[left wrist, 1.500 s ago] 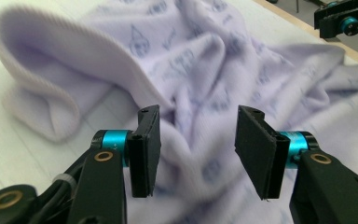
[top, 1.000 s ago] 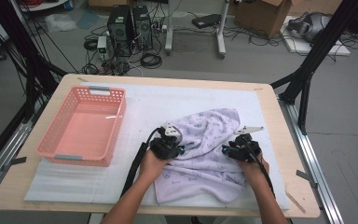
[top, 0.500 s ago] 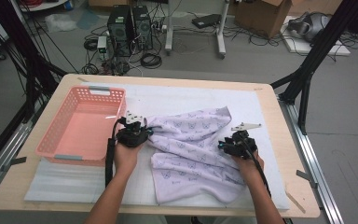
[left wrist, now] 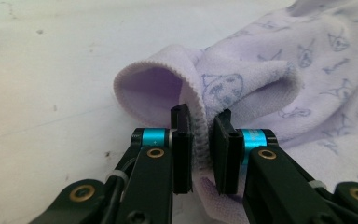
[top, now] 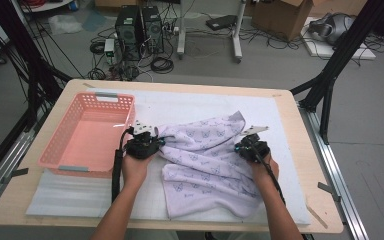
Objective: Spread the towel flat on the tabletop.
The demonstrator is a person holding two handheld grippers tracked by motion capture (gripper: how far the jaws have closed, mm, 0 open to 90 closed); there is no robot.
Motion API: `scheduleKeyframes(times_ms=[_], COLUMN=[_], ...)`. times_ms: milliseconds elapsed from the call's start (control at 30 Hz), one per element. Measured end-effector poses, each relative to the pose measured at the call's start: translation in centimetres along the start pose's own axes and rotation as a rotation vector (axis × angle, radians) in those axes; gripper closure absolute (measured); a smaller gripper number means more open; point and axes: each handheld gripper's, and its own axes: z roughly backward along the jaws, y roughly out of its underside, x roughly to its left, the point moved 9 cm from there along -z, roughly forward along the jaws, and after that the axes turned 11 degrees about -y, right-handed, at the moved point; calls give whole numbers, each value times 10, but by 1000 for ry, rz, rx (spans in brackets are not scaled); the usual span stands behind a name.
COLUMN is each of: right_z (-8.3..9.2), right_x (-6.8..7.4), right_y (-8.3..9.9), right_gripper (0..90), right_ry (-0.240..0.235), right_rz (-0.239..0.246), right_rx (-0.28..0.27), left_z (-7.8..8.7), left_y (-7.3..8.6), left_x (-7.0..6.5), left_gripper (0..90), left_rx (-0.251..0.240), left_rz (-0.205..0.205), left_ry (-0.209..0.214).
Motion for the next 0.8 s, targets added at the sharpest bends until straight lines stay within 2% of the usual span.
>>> scheduleKeyframes(times_ms=[133,200,233,267,300,367,433,600,667,800], right_z=[14,20,24,26,27,28,33,51,60,73], right_x=[-34,-47,-54,-56,-57,-55,-51,-44,-40,-29], right_y=[-2,-6,-10,-12,-13,-13,-12,-3,3,19], right_gripper=[871,871,869,867,856,834,799,717,707,646], right_ry=[110,164,211,232,238,212,181,104,62,7], right_rz=[-53,-74,-82,-86,-101,-112,-102,-90,-105,-95], right_rx=[-48,-93,-117,-126,-142,-153,-173,-221,-237,-222], left_z=[-7,-14,-16,-17,-17,-12,-4,18,24,31], left_y=[-3,-4,-4,-5,-7,-9,-9,-3,4,23], left_x=[-5,-13,-17,-20,-22,-24,-24,-30,-37,-48], left_gripper=[791,772,733,695,628,518,437,395,398,397], left_rx=[-25,-36,-35,-41,-55,-57,-59,-65,-34,29], left_rz=[51,39,30,20,29,46,24,-29,-48,-93], left_ry=[28,33,32,28,29,54,68,127,160,203])
